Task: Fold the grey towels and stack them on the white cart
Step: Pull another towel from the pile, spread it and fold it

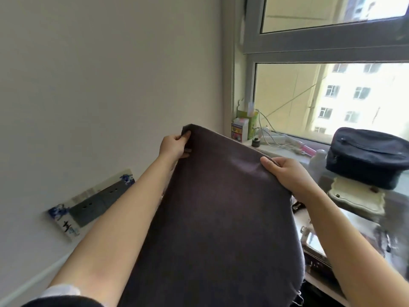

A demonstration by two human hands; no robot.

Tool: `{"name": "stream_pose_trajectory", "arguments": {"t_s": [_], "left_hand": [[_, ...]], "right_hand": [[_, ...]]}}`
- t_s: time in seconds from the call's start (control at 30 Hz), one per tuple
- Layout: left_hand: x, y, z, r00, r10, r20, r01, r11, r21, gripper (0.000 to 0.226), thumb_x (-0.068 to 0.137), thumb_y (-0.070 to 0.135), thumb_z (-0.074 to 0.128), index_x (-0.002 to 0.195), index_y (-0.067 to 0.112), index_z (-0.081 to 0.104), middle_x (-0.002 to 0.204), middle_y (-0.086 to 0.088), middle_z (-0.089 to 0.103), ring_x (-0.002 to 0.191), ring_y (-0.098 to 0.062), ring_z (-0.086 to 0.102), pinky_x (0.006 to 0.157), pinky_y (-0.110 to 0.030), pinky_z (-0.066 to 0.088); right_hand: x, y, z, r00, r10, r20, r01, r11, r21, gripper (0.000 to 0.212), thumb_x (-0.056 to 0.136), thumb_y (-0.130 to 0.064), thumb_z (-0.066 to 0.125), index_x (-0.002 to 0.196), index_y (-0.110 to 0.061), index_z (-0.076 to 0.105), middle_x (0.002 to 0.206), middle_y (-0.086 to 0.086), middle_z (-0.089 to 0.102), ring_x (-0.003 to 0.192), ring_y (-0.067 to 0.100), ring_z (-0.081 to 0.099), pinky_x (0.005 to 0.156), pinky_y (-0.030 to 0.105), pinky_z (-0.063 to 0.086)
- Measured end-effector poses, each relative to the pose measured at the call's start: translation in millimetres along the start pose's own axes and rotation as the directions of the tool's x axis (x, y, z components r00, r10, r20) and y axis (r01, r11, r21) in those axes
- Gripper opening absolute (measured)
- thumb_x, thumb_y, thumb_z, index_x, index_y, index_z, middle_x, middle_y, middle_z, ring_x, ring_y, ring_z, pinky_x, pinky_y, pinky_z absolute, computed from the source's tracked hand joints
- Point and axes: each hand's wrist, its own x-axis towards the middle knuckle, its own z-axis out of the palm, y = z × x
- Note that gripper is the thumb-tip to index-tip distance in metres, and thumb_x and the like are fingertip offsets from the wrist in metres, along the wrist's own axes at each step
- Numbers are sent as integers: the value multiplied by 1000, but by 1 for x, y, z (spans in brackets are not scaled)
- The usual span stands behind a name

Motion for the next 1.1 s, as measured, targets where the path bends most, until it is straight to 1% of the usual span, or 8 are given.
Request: {"name": "stream_pose_trajectory", "arguments": {"t_s": [0.13,0.33,0.53,0.67,0.77,0.9,1.0,1.1], "left_hand": [[32,-14,56,997,-59,47,61,997,-47,38,95,29,55,117,-1,58,103,-10,61,75,-19,62,72,-35,57],[47,-59,94,959,-260,115,276,947,-162,43,94,30,56,127,3,53,123,-13,57,86,-24,61,65,-33,57],[37,-73,82,930,-328,163,360,904,-233,23,95,34,53,113,19,56,117,-5,54,87,-24,61,65,-32,56],[23,-83,49,922,-370,118,388,861,-330,32,94,36,54,117,14,55,113,-7,57,79,-20,62,54,-26,58],[2,-87,15,905,-411,111,418,809,-412,24,94,37,54,100,13,56,99,-6,58,79,-21,61,57,-28,58],[-37,-96,-59,911,-410,34,358,750,-556,35,94,34,54,115,7,54,111,-14,59,96,-29,62,68,-38,57],[-79,-102,-131,927,-373,-32,257,695,-671,32,96,32,50,110,3,55,110,-18,60,97,-30,62,71,-39,55],[-122,-103,-195,931,-355,-88,172,637,-752,31,99,32,44,102,2,54,98,-17,61,85,-27,64,64,-36,54]], "right_hand": [[34,37,-12,991,-12,-130,-12,983,-183,50,90,-45,53,82,2,67,77,21,68,73,32,62,68,35,49],[48,88,0,994,48,-100,-77,948,-309,43,91,-45,53,82,-7,71,83,10,71,82,25,63,75,35,50],[39,83,19,993,120,16,-111,957,-269,41,93,-41,51,66,-13,64,58,7,56,54,17,48,54,29,35],[19,57,41,993,60,101,-43,985,-166,35,93,-41,51,68,-23,66,62,3,64,57,17,56,51,21,40],[1,37,64,982,36,183,-22,997,-75,41,92,-44,51,77,-12,71,65,7,67,57,20,59,52,27,43],[-33,-3,117,944,-32,329,37,999,-10,47,91,-47,51,83,-5,70,71,17,67,61,22,60,61,33,47],[-71,-43,168,884,-79,460,30,993,114,47,90,-49,52,82,-6,70,76,17,70,69,27,67,70,41,54],[-115,-84,210,806,-116,580,-36,969,244,42,89,-47,54,78,-11,72,69,6,71,64,18,66,63,32,52]]}}
